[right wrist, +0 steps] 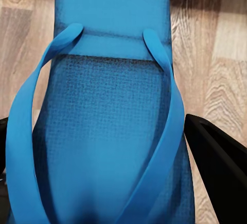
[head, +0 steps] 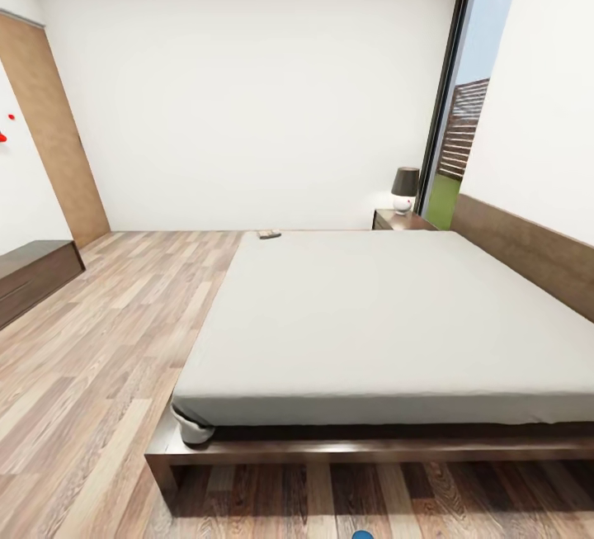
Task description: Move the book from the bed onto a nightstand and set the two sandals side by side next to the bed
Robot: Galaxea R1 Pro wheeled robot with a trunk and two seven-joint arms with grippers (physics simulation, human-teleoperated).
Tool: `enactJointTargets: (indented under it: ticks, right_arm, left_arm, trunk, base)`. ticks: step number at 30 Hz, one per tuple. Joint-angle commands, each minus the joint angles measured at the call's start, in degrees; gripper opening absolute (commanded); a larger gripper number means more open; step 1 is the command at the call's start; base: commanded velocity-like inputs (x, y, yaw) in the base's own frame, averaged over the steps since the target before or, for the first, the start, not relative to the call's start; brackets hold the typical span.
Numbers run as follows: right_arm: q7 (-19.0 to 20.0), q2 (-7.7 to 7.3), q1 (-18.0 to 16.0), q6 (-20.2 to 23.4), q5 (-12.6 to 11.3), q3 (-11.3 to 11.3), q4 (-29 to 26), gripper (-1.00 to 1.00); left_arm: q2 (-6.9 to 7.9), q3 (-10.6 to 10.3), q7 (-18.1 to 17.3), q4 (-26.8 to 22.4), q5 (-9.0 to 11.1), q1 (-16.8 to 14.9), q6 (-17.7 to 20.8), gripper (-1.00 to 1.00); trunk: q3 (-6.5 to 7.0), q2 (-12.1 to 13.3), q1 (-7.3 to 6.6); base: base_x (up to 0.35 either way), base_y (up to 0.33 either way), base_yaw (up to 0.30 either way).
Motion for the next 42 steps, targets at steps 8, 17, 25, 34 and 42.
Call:
enactJointTargets:
  ticks: [8,17,25,34,42]
  right_arm:
    - [0.1,-0.04,0.0,-0.2,-0.6,0.3,0.1,-1.00]
    - [0.1,-0.04,0.0,-0.3,-0.6,0.4,0.1,-1.00]
    - [0.1,0.03,0.0,-0.3,-0.6,0.4,0.1,-1.00]
    - [0.1,0.04,0.0,-0.2,-0.5,0.4,0.2,-1.00]
    - [0.1,0.04,-0.1,-0.3,-0.5,0.4,0.2,-1.00]
  left_arm:
    - [-0.05,-0.5,0.3,0.1,0.2,0.0,-0.2,-1.00]
    - [-0.06,-0.5,0.3,0.1,0.2,0.0,-0.2,-1.00]
    - [-0.07,-0.5,0.3,0.1,0.2,0.0,-1.2,-1.00]
    - [-0.07,-0.5,0.3,0.1,0.2,0.0,-1.4,-1.00]
    - [-0.07,-0.5,0.3,0.1,0.2,0.0,-1.4,-1.00]
  trunk:
    - [-1.50,-3.3,1.76]
    - [-3.38,-6.9,3.74]
    - [-5.51,-10.1,5.49]
    - [-7.61,-13.7,7.47]
    - [-9.08,-16.9,9.23]
  base:
    - [0.000,0.000,0.000]
    - [0.000,0.000,0.000]
    - [0.000,0.000,0.000]
    - [0.000,0.000,0.000]
    - [0.000,0.000,0.000]
